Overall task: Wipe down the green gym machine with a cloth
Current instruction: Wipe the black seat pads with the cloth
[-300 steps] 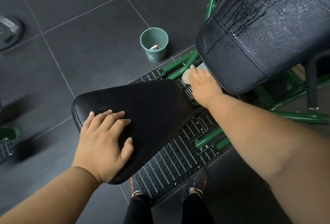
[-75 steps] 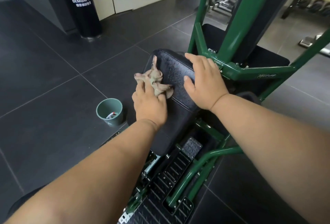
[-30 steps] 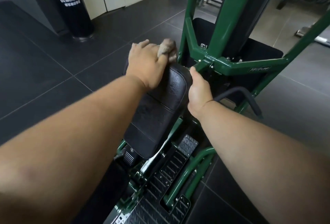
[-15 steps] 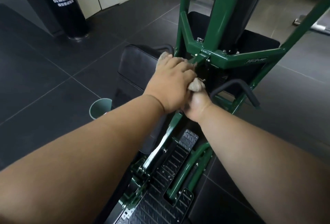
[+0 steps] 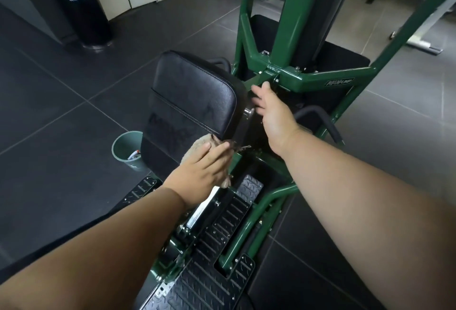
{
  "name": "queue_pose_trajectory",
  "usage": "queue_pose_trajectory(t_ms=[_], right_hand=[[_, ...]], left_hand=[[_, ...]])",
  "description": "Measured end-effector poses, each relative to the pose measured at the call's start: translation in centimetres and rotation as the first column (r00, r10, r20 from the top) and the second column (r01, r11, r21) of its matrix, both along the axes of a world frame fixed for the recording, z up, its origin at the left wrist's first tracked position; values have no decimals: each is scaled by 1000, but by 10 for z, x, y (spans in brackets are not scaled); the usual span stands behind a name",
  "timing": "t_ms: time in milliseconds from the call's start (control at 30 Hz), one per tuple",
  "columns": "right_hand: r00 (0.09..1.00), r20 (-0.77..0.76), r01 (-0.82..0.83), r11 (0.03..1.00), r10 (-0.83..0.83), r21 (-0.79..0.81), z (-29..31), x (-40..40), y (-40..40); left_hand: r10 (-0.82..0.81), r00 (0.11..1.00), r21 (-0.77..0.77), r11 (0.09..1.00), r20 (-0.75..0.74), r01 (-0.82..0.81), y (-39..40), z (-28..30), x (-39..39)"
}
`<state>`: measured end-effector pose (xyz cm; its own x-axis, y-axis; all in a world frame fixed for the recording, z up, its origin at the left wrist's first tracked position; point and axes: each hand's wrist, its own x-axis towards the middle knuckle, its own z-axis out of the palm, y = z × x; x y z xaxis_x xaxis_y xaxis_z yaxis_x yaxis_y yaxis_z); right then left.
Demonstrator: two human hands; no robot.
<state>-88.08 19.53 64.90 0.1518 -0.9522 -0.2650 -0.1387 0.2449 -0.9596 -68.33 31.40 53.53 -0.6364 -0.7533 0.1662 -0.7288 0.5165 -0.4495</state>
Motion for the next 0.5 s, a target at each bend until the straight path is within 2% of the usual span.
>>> queue_pose_trajectory(t_ms=[100, 300, 367, 433, 500], right_hand=[[1000, 1, -8, 995, 8, -98, 17, 11, -3], [998, 38, 59, 976, -53, -209, 43, 27, -10], [997, 41, 73, 976, -66, -205, 44, 30, -11], [997, 32, 71, 965, -65, -252, 49, 29, -13], [998, -8, 62, 942, -68, -330, 55, 27, -18]], left_hand=[[9, 999, 35, 999, -40, -8, 0, 6, 4], [4, 998, -105, 994, -61, -11, -65, 82, -31], [41, 982, -111, 992, -183, -62, -84, 122, -43], [206, 894, -26, 972, -399, -235, -101, 152, -40], [428, 699, 191, 899, -572, -394, -119, 176, -21]])
